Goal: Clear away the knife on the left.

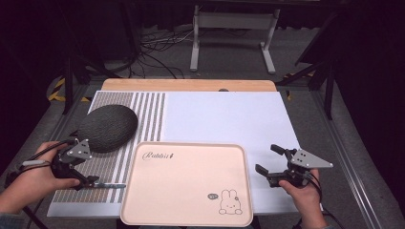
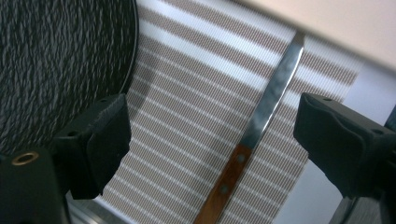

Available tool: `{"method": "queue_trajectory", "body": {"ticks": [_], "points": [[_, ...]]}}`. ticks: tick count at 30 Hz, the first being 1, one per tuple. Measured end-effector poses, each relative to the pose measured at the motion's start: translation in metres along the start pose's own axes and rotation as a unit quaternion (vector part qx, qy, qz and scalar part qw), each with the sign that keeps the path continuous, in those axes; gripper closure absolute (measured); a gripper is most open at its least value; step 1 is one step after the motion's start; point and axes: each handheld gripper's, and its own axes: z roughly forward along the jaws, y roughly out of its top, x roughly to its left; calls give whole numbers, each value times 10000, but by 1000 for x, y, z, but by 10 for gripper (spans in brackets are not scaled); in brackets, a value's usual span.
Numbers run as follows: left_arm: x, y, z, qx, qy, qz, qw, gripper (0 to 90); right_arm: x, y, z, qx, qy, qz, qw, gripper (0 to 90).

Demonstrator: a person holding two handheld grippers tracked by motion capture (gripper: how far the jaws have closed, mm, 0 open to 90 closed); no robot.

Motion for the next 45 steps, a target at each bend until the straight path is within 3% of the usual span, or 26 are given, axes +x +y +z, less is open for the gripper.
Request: {"method": "queue_trajectory", "body": {"ticks": [8,13,16,21,22,23,25,29,33,34,36,38,40,41,42,44,45], "points": [[6,-7,8,241,-194,129,9994,154,0,0,0,16,34,16,10000,48],[9,-10,17,514,-346,451,9971,186,0,-1,1,45,55,7,10000,48],[8,-10,22,723,-499,790,9930,254,0,-1,1,48,65,-1,10000,46],[6,-10,29,1000,-553,1161,9866,325,1,-1,2,66,101,-37,9999,46],[5,-10,31,1109,-586,1393,9823,346,1,-1,2,81,107,-35,9999,46],[5,-10,31,1109,-586,1393,9823,368,1,-1,2,81,107,-35,9999,46],[5,-10,34,1240,-643,1600,9772,386,1,-2,2,92,126,-41,9999,45],[4,-11,40,1365,-741,1741,9724,431,0,-1,2,67,125,-39,9999,45],[1,-11,46,1699,-726,1845,9653,531,1,-2,2,89,175,-64,9998,45],[1,-9,47,1839,-743,1953,9605,572,1,-2,3,102,196,-62,9997,45],[0,-10,50,1797,-797,1940,9611,632,1,-2,3,106,208,-59,9997,45],[-1,-8,51,1921,-795,1957,9584,665,2,-2,3,94,243,-53,9996,46],[-2,-9,52,1863,-881,1864,9606,696,2,-2,3,85,264,-64,9996,46],[-2,-9,52,1863,-881,1864,9606,736,2,-2,3,85,264,-64,9996,46],[-2,-7,51,1980,-919,1913,9569,736,2,-2,3,74,276,-68,9996,46],[-3,-7,53,1906,-910,1982,9571,767,2,-2,3,66,290,-43,9995,46],[-3,-6,52,2011,-926,1998,9545,770,2,-2,3,70,296,-47,9995,46]]}}
